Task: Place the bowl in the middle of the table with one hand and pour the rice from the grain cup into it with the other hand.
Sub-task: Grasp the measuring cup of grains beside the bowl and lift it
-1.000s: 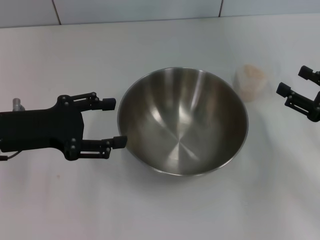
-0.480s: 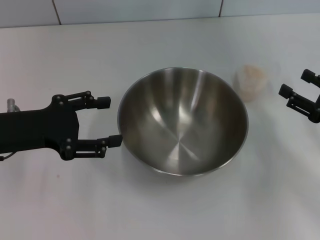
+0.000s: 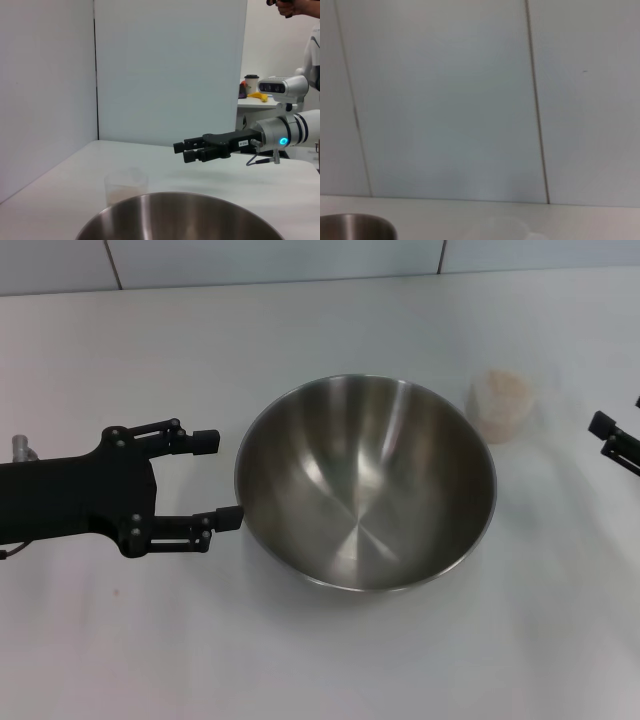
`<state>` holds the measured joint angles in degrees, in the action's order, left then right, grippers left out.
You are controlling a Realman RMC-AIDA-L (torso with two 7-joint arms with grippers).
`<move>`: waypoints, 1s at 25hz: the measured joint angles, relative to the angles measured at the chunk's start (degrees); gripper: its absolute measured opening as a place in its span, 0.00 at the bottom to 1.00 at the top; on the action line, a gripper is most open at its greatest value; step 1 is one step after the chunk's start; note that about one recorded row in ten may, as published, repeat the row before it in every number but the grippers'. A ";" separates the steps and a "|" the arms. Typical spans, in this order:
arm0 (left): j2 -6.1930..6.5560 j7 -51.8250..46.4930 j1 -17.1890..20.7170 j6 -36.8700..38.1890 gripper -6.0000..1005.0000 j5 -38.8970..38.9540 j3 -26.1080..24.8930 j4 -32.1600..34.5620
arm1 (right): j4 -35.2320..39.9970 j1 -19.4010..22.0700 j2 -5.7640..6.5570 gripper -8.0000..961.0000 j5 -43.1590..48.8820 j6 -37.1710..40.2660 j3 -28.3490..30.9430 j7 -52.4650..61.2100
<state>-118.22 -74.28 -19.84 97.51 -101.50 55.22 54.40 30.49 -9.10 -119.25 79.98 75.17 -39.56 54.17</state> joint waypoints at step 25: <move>-0.16 -0.42 -1.36 -0.13 0.84 0.12 0.00 0.43 | -8.32 -9.07 0.09 0.82 0.53 -11.39 6.05 -3.20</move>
<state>-118.38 -74.70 -21.20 97.38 -101.38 55.22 54.83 22.17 -18.18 -119.16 80.51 63.78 -33.52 50.98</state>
